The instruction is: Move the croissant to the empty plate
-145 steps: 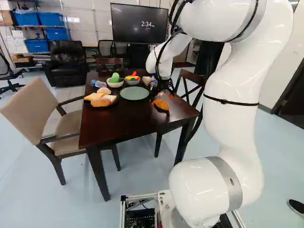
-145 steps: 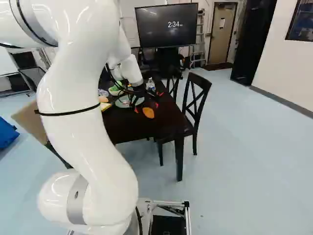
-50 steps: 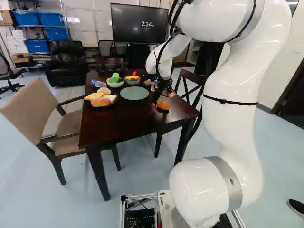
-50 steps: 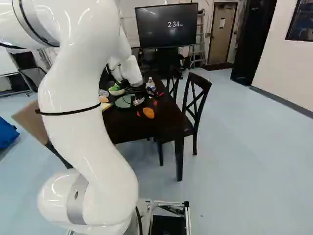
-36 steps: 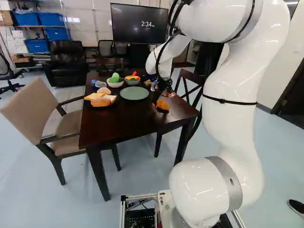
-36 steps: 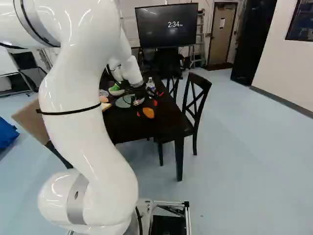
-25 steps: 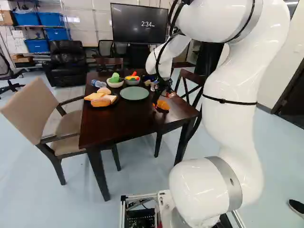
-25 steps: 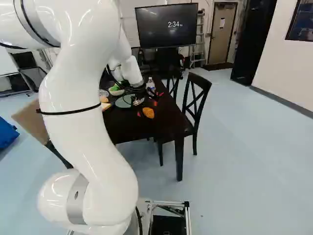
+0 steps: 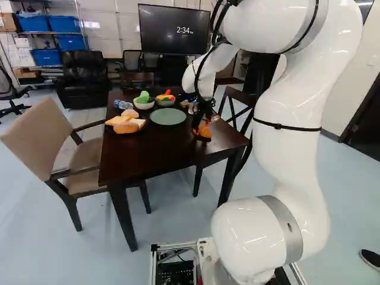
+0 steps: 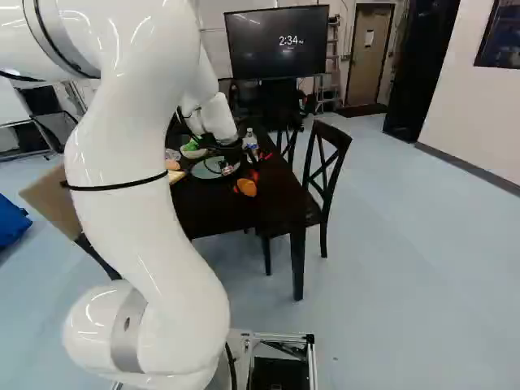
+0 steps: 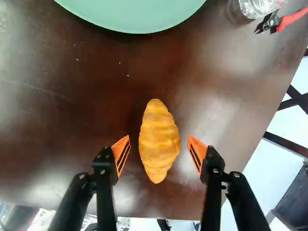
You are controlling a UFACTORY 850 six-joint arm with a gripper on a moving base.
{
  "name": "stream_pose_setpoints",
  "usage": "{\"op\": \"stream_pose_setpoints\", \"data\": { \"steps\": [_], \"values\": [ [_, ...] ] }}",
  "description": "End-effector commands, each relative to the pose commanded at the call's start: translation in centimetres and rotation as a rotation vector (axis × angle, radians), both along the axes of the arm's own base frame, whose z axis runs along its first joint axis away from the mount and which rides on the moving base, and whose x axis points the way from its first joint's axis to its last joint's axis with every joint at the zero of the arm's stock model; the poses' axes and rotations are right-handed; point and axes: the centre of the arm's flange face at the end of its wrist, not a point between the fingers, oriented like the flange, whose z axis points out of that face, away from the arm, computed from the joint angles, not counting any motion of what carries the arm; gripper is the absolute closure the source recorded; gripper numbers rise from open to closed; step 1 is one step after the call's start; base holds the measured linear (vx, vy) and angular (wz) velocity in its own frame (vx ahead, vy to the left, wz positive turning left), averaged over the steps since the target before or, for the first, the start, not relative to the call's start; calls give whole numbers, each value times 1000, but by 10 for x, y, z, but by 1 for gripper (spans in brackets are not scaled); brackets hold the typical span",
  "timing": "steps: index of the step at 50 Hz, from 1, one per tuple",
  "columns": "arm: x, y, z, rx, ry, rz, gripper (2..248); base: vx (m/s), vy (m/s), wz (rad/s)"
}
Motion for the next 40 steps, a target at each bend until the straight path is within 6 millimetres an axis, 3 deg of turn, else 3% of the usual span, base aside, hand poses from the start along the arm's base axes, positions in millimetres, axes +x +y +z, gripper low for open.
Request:
{"op": "stream_pose_setpoints", "data": {
  "steps": [9,10,30,35,36,40],
  "values": [
    [0,0,0,0,0,0,88,0,0,0],
    [0,0,0,0,0,0,100,0,0,0],
    [0,0,0,0,0,0,103,0,0,0],
    [0,0,0,0,0,0,112,0,0,0],
    [0,0,0,0,0,0,125,0,0,0],
    [0,0,0,0,0,0,125,0,0,0]
  ]
}}
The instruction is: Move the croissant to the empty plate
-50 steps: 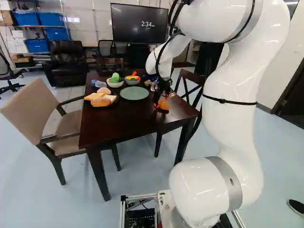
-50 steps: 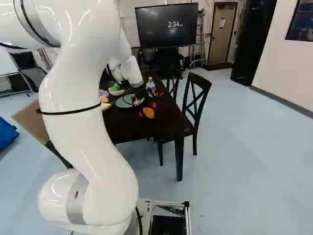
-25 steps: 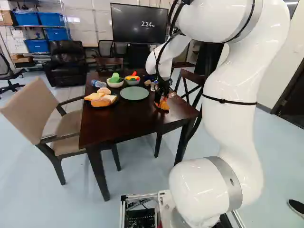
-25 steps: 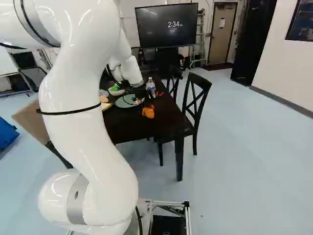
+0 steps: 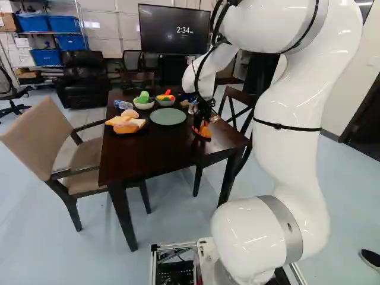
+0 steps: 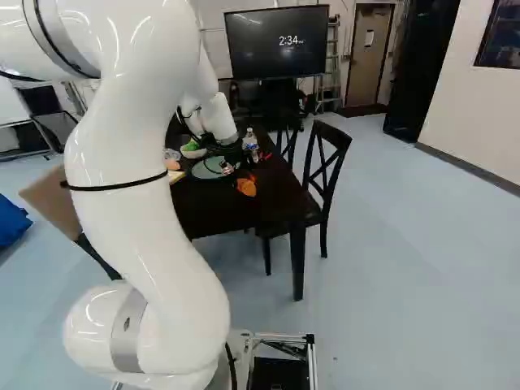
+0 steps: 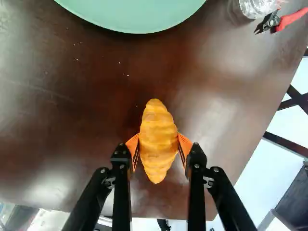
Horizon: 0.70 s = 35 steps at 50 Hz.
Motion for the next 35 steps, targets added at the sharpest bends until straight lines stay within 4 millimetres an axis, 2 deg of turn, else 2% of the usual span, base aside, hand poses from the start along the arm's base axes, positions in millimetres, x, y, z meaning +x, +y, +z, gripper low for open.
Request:
{"op": "stream_pose_setpoints", "data": {
  "steps": [20,35],
  "values": [
    [0,0,0,0,0,0,125,0,0,0],
    [-6,0,17,2,-29,0,125,0,0,0]
  ]
}}
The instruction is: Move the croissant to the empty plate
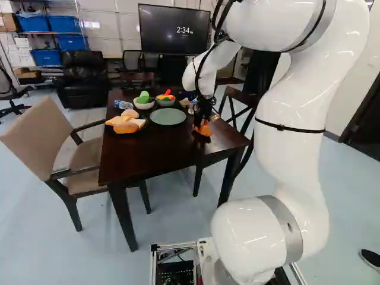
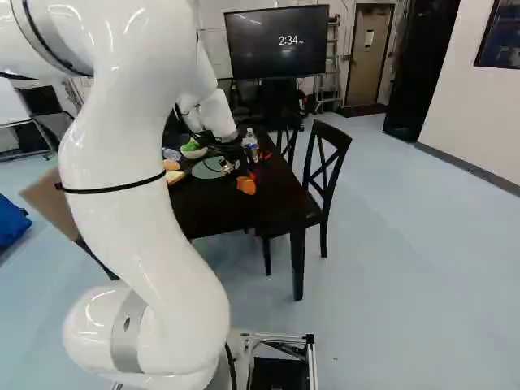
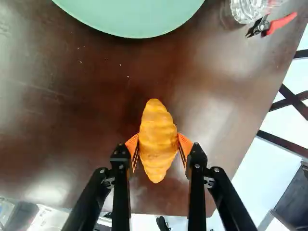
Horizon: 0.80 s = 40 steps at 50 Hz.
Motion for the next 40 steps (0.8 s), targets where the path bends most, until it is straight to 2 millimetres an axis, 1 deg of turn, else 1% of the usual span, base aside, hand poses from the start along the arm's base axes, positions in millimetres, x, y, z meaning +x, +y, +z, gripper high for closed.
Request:
{"op": "stream_pose_setpoints", "data": {
  "steps": [31,40],
  "values": [
    [-16,-1,44,4,-76,0,125,0,0,0],
    [-13,4,56,6,-102,9,125,0,0,0]
  ]
}}
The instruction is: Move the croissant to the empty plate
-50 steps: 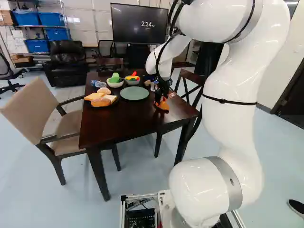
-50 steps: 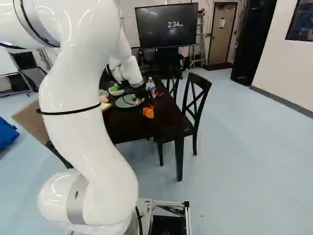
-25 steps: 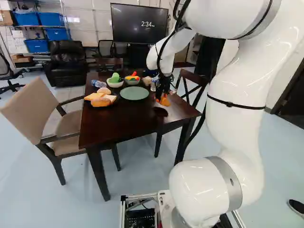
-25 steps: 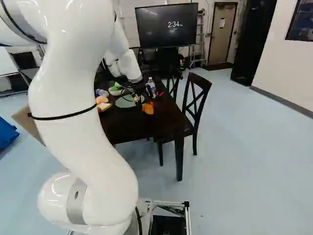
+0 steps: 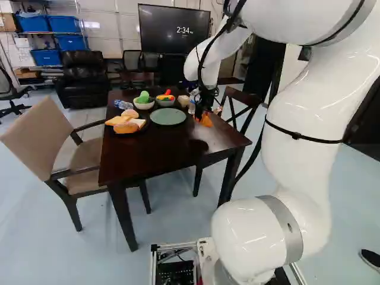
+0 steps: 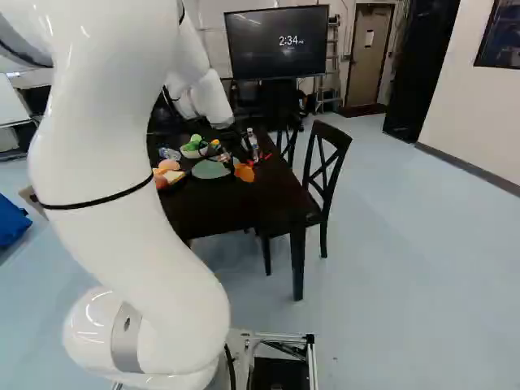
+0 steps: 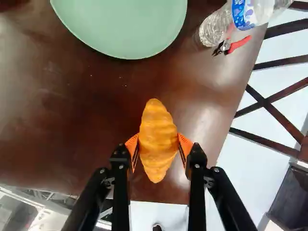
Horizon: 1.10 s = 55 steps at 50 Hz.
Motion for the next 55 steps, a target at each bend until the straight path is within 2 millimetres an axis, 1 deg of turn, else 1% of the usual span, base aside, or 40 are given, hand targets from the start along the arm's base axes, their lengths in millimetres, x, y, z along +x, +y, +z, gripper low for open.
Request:
{"op": "stream_pose_setpoints", "data": {
  "steps": [19,37,55],
  "values": [
    [21,23,26,5,-59,39,125,0,0,0],
    [49,48,25,8,-74,76,125,0,0,0],
    [72,76,24,11,-90,115,125,0,0,0]
  ]
}}
